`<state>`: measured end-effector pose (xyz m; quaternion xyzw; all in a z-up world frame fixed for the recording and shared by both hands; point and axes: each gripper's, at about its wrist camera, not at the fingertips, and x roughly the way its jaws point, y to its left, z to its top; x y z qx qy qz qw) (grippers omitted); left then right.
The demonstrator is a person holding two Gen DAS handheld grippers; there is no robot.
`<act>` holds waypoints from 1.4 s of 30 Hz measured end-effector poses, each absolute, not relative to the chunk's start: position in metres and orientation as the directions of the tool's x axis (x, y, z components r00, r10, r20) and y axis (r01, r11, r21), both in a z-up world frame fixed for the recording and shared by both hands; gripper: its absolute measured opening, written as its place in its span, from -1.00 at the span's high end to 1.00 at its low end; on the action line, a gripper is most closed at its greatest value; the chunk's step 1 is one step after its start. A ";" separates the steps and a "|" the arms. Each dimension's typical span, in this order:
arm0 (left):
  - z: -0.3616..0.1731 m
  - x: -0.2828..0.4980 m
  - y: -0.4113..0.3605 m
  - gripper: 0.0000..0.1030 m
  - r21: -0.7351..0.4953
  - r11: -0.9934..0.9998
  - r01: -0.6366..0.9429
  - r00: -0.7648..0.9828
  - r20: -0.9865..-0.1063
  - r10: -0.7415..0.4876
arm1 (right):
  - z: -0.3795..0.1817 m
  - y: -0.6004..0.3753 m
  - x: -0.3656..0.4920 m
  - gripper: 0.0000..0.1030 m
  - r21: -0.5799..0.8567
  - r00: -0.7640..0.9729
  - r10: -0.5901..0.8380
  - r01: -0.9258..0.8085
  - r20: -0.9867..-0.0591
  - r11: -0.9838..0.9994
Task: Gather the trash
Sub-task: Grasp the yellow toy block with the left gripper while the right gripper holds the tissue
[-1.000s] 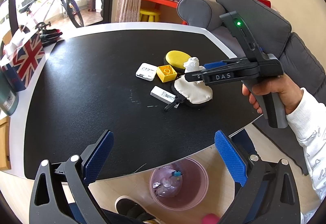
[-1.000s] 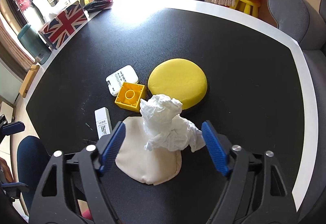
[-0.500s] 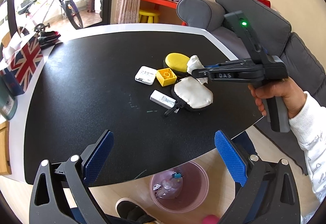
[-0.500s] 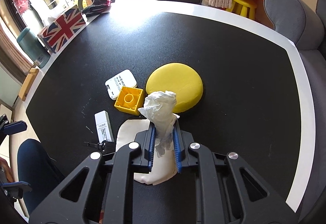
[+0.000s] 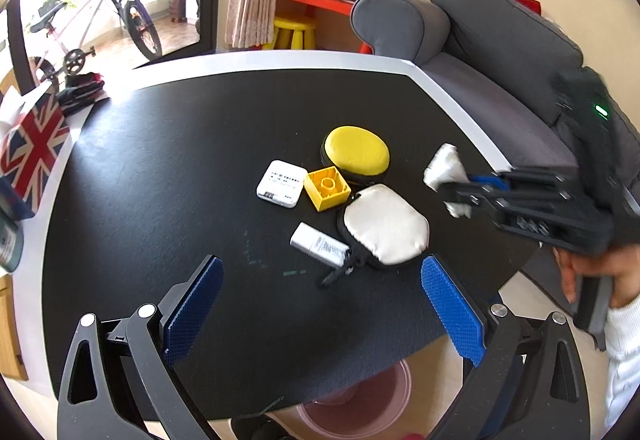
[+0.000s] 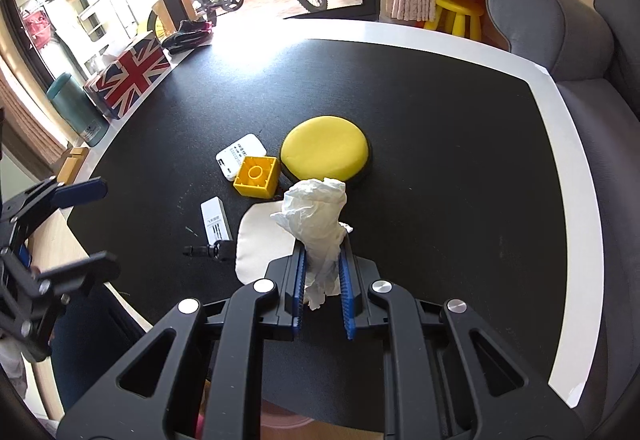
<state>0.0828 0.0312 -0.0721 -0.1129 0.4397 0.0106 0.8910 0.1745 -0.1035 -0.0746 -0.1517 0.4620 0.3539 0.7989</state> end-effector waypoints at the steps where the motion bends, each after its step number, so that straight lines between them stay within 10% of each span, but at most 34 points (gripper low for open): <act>1: -0.073 0.087 0.031 -0.85 -0.191 0.974 -0.120 0.609 -0.789 -0.080 | -0.074 -0.107 0.174 0.71 0.083 0.327 0.424 -0.702 -0.845 0.707; 23: -0.115 0.186 0.043 -0.84 -0.220 0.914 -0.341 0.435 -0.899 -0.055 | -0.071 -0.139 0.183 0.71 0.103 0.353 0.424 -0.656 -0.834 0.748; 42: -0.128 0.204 0.040 0.32 -0.250 0.904 -0.348 0.393 -0.914 -0.102 | -0.073 -0.131 0.185 0.71 0.112 0.336 0.432 -0.667 -0.837 0.737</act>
